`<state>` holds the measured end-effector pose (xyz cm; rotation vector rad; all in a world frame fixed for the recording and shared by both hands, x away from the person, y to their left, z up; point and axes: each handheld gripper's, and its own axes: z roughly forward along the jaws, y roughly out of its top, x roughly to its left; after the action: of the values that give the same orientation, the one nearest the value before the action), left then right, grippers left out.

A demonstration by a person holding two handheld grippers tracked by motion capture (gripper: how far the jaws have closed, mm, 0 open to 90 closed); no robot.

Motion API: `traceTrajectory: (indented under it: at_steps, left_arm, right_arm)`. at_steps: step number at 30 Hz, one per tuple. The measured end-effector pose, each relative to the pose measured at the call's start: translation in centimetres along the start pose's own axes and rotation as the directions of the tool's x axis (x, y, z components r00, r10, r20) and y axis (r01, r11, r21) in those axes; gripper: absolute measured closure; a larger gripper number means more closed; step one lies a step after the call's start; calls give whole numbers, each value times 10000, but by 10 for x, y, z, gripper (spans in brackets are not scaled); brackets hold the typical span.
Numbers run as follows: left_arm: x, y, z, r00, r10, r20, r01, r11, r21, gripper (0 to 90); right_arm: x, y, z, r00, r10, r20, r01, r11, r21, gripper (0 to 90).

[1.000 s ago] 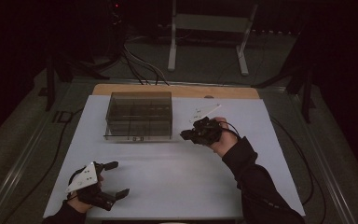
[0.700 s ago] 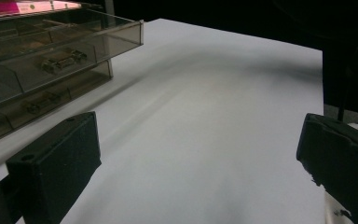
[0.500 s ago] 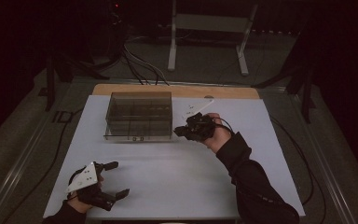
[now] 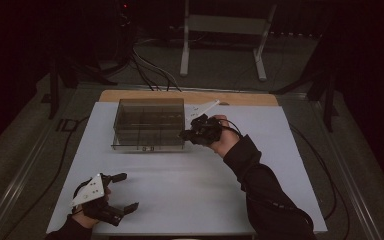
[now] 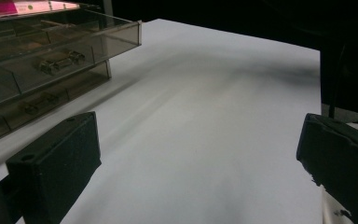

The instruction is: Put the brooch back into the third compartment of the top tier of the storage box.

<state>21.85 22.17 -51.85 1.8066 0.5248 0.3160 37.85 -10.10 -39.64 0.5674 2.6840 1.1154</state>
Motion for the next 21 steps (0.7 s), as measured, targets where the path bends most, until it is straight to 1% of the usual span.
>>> traceTrajectory:
  at_steps: [4,12,15,17,19,21]
  left_arm:
    - [0,0,0,10000,49,-8,-49,10000,37,6]
    - [0,0,0,10000,19,0,-19,10000,5,6]
    - [-1,0,0,10000,49,-3,-49,10000,18,6]
    - [0,0,0,10000,-7,10,7,10000,-19,6]
    - [-1,0,0,10000,63,-13,-63,10000,18,6]
    - [-1,0,0,10000,48,-4,-48,10000,-2,6]
  right_arm:
    - [0,5,4,10000,26,-1,-26,10000,-10,851]
    - [-1,12,15,9997,241,-55,-241,9996,-116,851]
    - [-1,13,20,9991,422,-57,-423,9990,-175,851]
    - [-1,14,24,9986,524,-58,-525,9984,-201,851]
    - [-2,15,28,9982,595,-86,-597,9980,-210,851]
    - [-2,16,30,9979,639,-109,-641,9977,-198,851]
